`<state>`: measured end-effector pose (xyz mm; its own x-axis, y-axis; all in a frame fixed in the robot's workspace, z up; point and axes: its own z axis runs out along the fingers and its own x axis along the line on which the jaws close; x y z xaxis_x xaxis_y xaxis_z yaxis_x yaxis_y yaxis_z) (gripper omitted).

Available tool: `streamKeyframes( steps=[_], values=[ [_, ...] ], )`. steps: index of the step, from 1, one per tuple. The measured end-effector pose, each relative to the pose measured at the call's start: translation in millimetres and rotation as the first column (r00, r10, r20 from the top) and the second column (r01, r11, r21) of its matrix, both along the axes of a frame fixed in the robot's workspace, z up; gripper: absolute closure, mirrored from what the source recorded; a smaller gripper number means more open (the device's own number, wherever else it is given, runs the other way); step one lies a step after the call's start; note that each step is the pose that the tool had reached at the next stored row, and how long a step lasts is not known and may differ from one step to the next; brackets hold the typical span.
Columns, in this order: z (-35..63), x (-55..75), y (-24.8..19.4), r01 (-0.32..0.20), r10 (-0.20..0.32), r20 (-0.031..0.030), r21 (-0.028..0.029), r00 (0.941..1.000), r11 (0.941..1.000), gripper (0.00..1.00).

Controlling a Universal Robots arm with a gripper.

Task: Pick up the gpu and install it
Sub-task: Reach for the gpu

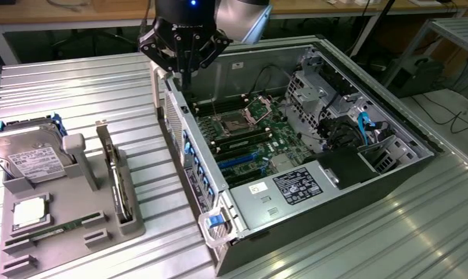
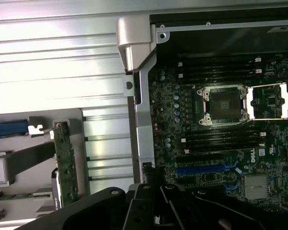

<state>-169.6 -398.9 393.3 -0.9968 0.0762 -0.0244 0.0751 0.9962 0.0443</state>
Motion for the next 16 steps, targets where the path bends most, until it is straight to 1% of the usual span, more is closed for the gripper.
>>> streamKeyframes(
  steps=[11, 16],
  values=[
    [0.0, -14.0, 0.0, 0.0, 0.0, 0.0, 0.0, 1.0, 1.0, 0.89],
    [0.0, -27.4, 0.0, 0.0, 0.0, 0.0, 0.0, 1.0, 1.0, 0.89]
  ],
)
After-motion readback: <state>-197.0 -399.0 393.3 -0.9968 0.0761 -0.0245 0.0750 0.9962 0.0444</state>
